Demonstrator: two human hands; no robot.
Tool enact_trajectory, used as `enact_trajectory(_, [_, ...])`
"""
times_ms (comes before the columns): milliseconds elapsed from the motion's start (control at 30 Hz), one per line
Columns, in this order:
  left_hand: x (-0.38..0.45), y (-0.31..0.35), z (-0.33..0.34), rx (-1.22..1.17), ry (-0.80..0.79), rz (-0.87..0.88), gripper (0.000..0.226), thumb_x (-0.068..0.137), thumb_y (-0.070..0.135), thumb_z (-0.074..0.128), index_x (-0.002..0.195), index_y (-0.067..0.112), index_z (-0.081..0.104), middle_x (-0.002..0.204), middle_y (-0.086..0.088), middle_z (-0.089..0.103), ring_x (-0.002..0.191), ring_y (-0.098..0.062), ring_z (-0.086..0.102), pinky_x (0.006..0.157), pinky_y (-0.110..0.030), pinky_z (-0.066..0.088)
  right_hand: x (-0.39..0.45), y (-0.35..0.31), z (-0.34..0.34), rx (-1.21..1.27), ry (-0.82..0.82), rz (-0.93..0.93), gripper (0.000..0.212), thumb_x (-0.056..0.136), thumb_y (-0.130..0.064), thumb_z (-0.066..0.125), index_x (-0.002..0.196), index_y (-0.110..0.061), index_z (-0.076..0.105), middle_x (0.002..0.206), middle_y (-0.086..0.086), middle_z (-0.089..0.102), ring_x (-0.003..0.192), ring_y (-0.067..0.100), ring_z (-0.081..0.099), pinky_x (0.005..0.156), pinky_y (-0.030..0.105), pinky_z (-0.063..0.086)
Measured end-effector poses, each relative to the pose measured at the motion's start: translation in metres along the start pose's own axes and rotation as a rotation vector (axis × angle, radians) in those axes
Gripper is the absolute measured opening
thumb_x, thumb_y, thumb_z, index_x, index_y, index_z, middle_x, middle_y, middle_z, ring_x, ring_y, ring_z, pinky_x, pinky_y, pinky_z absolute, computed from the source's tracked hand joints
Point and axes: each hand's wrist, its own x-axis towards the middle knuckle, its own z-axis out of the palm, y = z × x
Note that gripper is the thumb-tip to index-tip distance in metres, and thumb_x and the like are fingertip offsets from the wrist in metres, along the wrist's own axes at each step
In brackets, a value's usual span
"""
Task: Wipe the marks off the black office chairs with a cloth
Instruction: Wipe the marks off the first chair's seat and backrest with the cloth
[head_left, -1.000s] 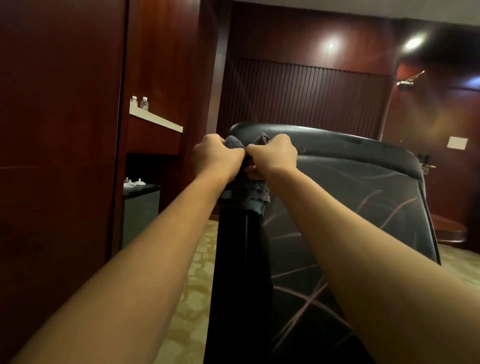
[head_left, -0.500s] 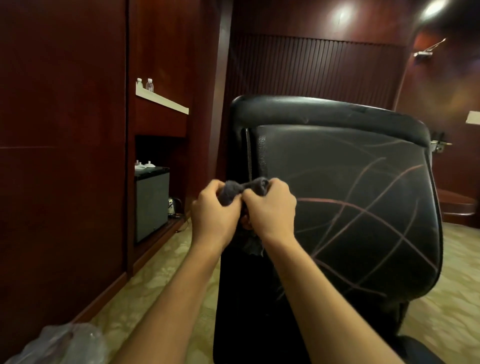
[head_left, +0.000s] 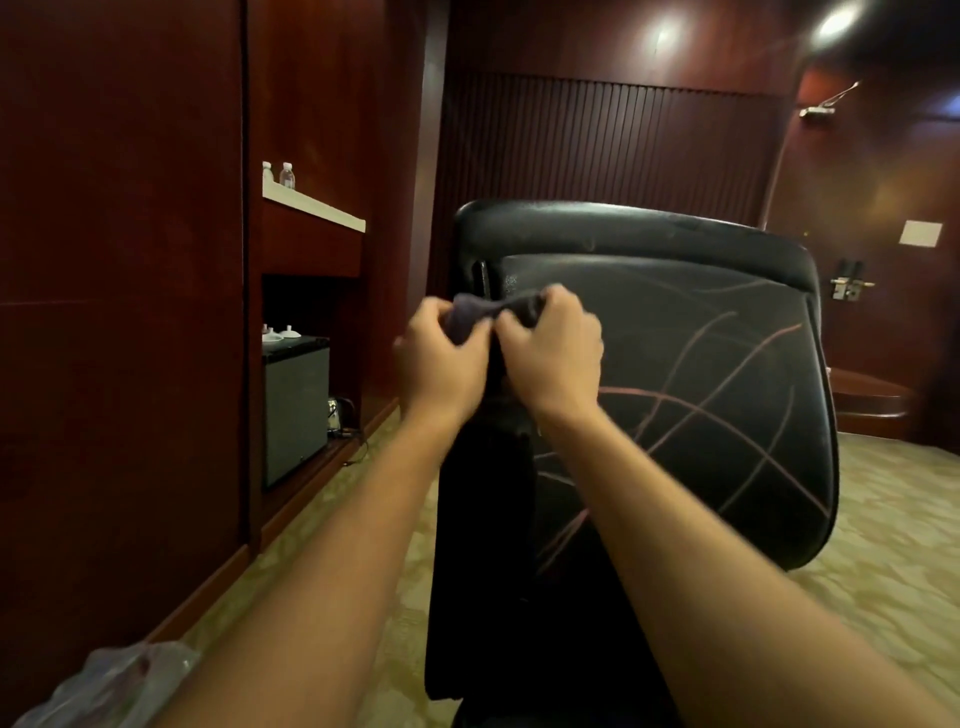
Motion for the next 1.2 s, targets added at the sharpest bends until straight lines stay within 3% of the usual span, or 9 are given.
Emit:
enact_trajectory(133, [0.035, -0.003, 0.011, 0.184, -0.101, -0.084, 0.017, 0.081, 0.033, 0.072, 0.084, 0.021, 0.06, 0.094, -0.008, 0.071, 0.092, -0.03, 0.067, 0.077, -0.039, 0.058, 0.035, 0.002, 0.01, -0.061, -0.2, 0.067, 0.028, 0.084, -0.034, 0.066, 0.101, -0.012, 0.066, 0.098, 0.013, 0.067, 0.092, 0.033, 0.065, 0.067, 0.03, 0.045])
enact_trajectory(267, [0.0, -0.038, 0.009, 0.103, -0.086, -0.09, 0.019, 0.08, 0.034, 0.071, 0.08, 0.021, 0.057, 0.083, -0.004, 0.069, 0.085, -0.03, 0.067, 0.07, -0.044, 0.058, 0.001, 0.034, 0.025, 0.022, -0.263, 0.112, 0.021, 0.081, -0.033, 0.065, 0.087, -0.014, 0.062, 0.087, 0.007, 0.067, 0.079, 0.026, 0.064, 0.061, 0.03, 0.045])
enact_trajectory(567, [-0.096, -0.085, -0.001, 0.092, -0.083, -0.042, 0.016, 0.085, 0.019, 0.073, 0.085, 0.022, 0.057, 0.073, 0.007, 0.066, 0.069, -0.003, 0.063, 0.058, -0.022, 0.046, -0.1, 0.084, 0.029, 0.032, -0.222, 0.194, 0.02, 0.084, -0.038, 0.062, 0.084, -0.019, 0.055, 0.084, 0.005, 0.066, 0.084, 0.028, 0.064, 0.072, 0.038, 0.05])
enact_trajectory(700, [-0.149, -0.117, -0.007, 0.097, -0.139, -0.174, 0.015, 0.087, 0.019, 0.071, 0.088, 0.026, 0.058, 0.074, 0.007, 0.068, 0.068, 0.0, 0.064, 0.055, -0.012, 0.043, -0.155, 0.108, 0.031, 0.019, -0.29, 0.313, 0.017, 0.087, -0.038, 0.062, 0.085, -0.022, 0.054, 0.08, -0.004, 0.063, 0.08, 0.02, 0.063, 0.066, 0.029, 0.045])
enact_trajectory(800, [-0.172, -0.131, -0.011, 0.064, -0.186, -0.302, 0.019, 0.088, 0.018, 0.073, 0.084, 0.026, 0.057, 0.071, 0.004, 0.068, 0.064, -0.002, 0.064, 0.052, -0.011, 0.041, -0.182, 0.119, 0.03, -0.013, -0.348, 0.443, 0.02, 0.085, -0.043, 0.06, 0.086, -0.024, 0.054, 0.081, -0.004, 0.064, 0.081, 0.021, 0.067, 0.07, 0.037, 0.057])
enact_trajectory(967, [-0.115, -0.083, -0.004, -0.12, -0.086, -0.183, 0.015, 0.083, 0.028, 0.075, 0.087, 0.021, 0.062, 0.084, 0.005, 0.072, 0.079, -0.014, 0.069, 0.072, -0.033, 0.055, -0.117, 0.076, 0.008, -0.055, -0.202, 0.201, 0.028, 0.086, -0.046, 0.062, 0.093, -0.019, 0.058, 0.096, 0.007, 0.068, 0.095, 0.03, 0.064, 0.074, 0.034, 0.048])
enact_trajectory(1033, [-0.063, -0.052, 0.004, -0.147, 0.006, -0.115, 0.018, 0.08, 0.03, 0.076, 0.085, 0.02, 0.061, 0.086, -0.002, 0.072, 0.077, -0.016, 0.067, 0.071, -0.031, 0.052, -0.064, 0.043, -0.001, -0.006, -0.126, 0.115, 0.029, 0.086, -0.044, 0.063, 0.096, -0.017, 0.06, 0.102, 0.01, 0.067, 0.098, 0.032, 0.061, 0.075, 0.033, 0.044])
enact_trajectory(1133, [-0.005, -0.023, 0.012, -0.078, 0.003, -0.122, 0.027, 0.07, 0.046, 0.071, 0.079, 0.024, 0.058, 0.084, -0.008, 0.072, 0.078, -0.028, 0.07, 0.069, -0.045, 0.06, -0.003, 0.02, -0.001, 0.052, -0.159, 0.136, 0.032, 0.083, -0.04, 0.064, 0.102, -0.013, 0.065, 0.102, 0.011, 0.068, 0.098, 0.031, 0.064, 0.077, 0.033, 0.049])
enact_trajectory(1200, [-0.009, -0.026, 0.016, 0.027, -0.039, -0.093, 0.024, 0.074, 0.04, 0.072, 0.08, 0.023, 0.057, 0.083, -0.003, 0.07, 0.083, -0.03, 0.069, 0.071, -0.045, 0.058, 0.003, 0.03, 0.005, 0.03, -0.225, 0.162, 0.032, 0.082, -0.038, 0.064, 0.101, -0.012, 0.065, 0.101, 0.012, 0.069, 0.098, 0.031, 0.065, 0.077, 0.034, 0.052])
